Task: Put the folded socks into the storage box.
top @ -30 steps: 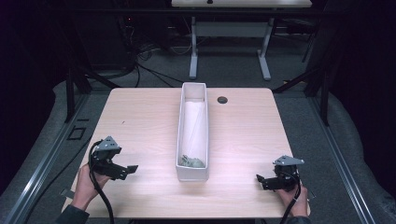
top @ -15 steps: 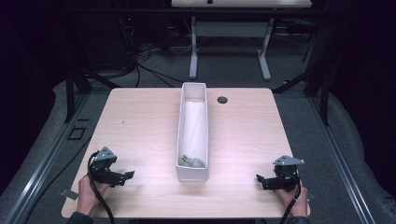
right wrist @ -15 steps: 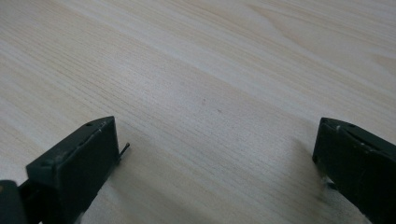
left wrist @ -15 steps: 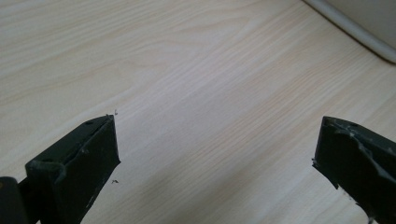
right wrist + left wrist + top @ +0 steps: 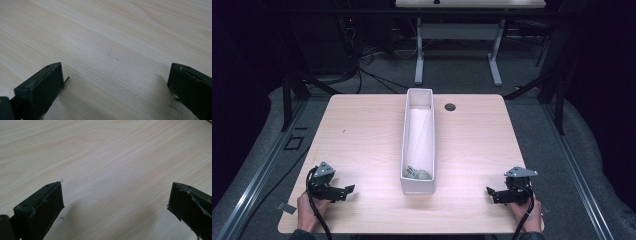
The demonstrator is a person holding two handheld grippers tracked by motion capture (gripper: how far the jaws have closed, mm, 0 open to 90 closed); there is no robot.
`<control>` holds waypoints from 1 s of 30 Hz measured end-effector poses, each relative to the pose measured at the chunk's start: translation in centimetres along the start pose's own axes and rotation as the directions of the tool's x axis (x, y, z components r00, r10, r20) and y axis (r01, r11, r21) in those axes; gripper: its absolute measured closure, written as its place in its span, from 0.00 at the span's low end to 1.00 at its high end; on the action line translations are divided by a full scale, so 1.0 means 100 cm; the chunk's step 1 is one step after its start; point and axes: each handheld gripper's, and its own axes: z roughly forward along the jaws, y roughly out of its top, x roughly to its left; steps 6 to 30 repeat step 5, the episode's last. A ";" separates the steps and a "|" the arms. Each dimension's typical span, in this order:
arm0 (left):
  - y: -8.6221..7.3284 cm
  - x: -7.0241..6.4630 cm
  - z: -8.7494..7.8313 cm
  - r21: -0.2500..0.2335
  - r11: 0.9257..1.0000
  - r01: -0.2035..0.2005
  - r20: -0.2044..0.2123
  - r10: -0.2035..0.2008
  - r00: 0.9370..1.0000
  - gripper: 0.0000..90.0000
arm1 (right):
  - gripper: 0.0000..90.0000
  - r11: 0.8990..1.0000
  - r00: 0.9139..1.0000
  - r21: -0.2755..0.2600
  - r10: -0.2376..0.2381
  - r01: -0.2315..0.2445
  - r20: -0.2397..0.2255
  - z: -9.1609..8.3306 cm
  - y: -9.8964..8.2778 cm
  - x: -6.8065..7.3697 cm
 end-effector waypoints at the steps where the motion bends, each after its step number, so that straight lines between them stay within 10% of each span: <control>1: -0.001 0.000 0.001 0.001 1.000 0.003 -0.003 -0.003 1.000 0.00 | 0.00 1.000 1.000 0.000 0.000 0.000 0.000 0.000 0.000 0.000; 30: -0.004 0.001 0.004 0.000 1.000 0.013 -0.005 -0.013 1.000 0.00 | 0.00 1.000 1.000 0.000 0.000 0.000 0.000 0.000 0.000 0.000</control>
